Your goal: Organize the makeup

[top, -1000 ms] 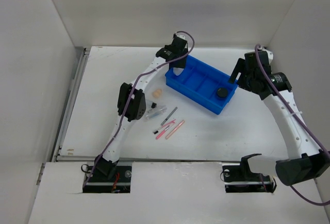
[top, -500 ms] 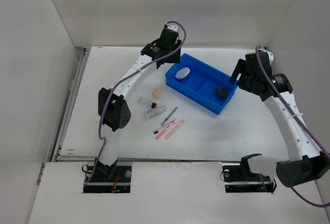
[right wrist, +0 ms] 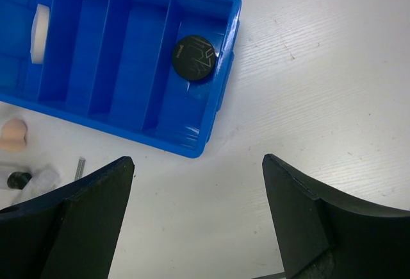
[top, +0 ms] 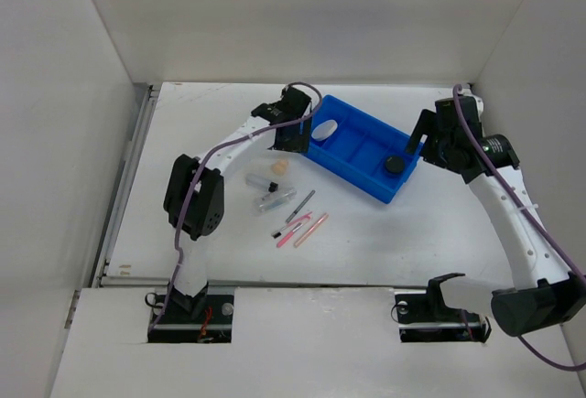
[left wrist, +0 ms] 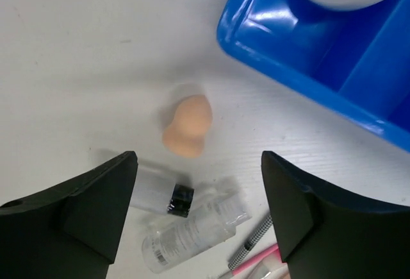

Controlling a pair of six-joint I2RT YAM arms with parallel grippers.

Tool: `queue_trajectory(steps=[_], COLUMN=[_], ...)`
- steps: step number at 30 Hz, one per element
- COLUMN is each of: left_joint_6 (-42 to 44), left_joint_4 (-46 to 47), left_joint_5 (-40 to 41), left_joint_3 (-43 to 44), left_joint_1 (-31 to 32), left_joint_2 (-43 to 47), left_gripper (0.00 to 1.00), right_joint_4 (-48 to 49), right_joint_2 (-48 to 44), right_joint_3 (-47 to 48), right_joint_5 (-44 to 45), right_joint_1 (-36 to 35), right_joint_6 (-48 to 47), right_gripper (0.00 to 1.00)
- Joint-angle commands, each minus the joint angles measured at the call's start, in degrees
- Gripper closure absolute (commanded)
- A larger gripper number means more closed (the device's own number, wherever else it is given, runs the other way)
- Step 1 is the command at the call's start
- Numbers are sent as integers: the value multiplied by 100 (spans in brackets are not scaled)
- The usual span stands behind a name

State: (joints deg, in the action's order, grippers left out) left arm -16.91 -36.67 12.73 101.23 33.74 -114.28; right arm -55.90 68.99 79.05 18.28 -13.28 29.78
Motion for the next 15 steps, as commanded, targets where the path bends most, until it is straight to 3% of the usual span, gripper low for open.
queue_trajectory(steps=[1, 15], left_joint_6=[-234, 30], left_joint_4=[184, 705], left_joint_5=[168, -842], left_joint_3=[-348, -605], left_joint_1=[-112, -526], left_joint_2=[169, -524], left_gripper=[23, 34], right_joint_4=[149, 149], right_joint_2=[-140, -140], right_joint_3=[-21, -74], right_joint_5=[-79, -79], right_joint_1=[18, 18], right_joint_6=[-60, -60], right_gripper=[12, 12])
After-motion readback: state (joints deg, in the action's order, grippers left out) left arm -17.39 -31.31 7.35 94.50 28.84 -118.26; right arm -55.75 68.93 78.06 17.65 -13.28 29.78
